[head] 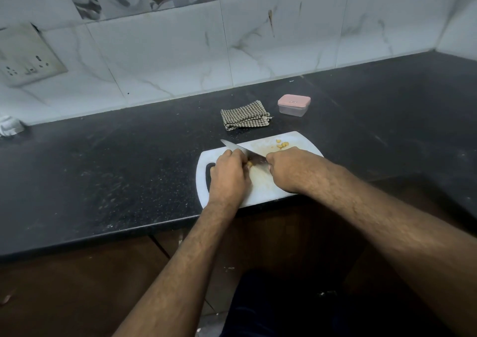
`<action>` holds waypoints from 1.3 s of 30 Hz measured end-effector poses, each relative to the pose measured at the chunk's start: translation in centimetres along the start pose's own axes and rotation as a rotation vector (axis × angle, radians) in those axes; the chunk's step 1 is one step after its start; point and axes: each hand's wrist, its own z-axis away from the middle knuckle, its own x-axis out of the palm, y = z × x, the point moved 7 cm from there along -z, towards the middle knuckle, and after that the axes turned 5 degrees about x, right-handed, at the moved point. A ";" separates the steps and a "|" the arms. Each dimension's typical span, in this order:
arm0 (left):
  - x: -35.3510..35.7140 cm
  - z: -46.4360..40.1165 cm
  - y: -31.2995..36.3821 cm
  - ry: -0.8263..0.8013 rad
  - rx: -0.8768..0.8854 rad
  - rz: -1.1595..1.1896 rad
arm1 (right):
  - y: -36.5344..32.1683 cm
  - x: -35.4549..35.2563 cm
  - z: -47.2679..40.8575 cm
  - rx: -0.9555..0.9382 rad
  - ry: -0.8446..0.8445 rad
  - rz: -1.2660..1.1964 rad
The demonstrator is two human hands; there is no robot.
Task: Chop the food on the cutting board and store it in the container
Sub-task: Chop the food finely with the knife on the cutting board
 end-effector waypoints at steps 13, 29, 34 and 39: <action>0.0 0.0 -0.7 0.030 0.017 0.045 | -0.4 1.9 -0.9 0.030 0.012 -0.061; -0.4 0.0 -1.0 0.025 -0.058 0.032 | 0.1 0.4 0.4 0.036 0.048 -0.044; -0.4 0.1 -1.0 0.040 -0.057 0.036 | 0.2 0.2 0.7 0.043 0.054 -0.051; -0.6 0.1 -1.0 0.055 -0.050 0.028 | 0.2 0.2 1.0 0.035 0.052 -0.057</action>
